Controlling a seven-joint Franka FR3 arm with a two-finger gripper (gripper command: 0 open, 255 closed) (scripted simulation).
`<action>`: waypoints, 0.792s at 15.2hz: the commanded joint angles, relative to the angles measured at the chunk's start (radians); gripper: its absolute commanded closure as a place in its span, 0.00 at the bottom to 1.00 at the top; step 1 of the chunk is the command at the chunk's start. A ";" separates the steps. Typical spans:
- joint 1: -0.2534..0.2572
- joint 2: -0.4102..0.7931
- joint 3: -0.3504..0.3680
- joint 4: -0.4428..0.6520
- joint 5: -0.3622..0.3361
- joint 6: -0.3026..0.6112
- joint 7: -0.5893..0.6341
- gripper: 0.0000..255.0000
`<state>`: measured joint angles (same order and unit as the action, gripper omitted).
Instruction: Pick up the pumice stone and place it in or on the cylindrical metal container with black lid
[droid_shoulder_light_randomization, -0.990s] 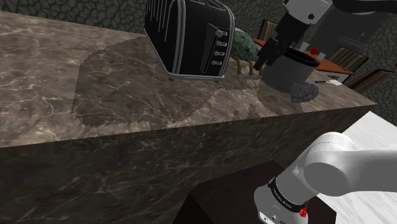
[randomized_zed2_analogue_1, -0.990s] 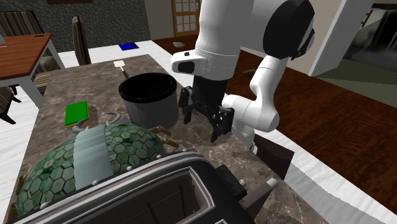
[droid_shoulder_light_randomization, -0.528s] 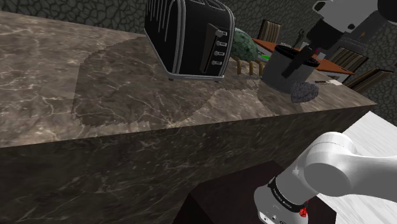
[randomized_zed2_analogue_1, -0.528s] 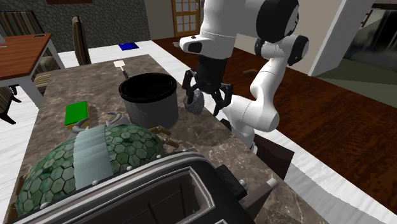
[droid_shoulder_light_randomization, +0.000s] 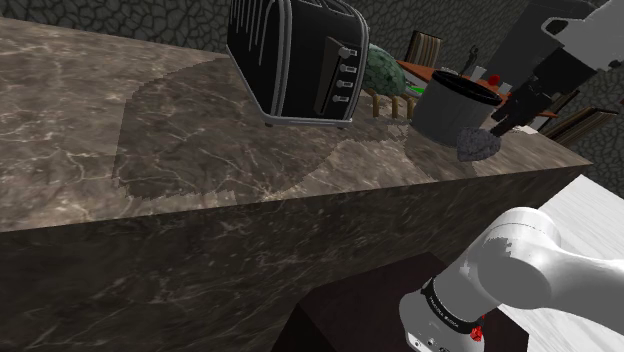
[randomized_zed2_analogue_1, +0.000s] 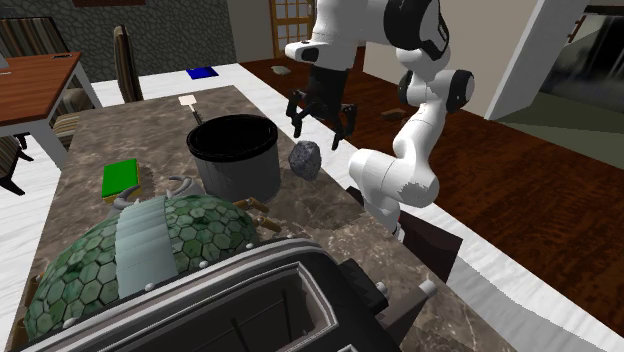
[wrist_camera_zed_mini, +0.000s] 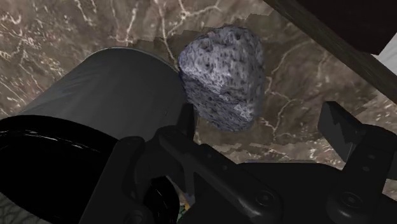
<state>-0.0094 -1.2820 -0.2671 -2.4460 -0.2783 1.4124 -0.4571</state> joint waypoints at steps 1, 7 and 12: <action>0.004 -0.031 -0.046 0.025 -0.042 -0.041 -0.075 0.00; 0.001 -0.077 -0.090 -0.026 -0.083 -0.025 -0.114 0.00; -0.005 -0.099 -0.107 -0.081 -0.098 0.009 -0.110 0.00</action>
<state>-0.0135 -1.3787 -0.3733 -2.5218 -0.3754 1.4179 -0.5678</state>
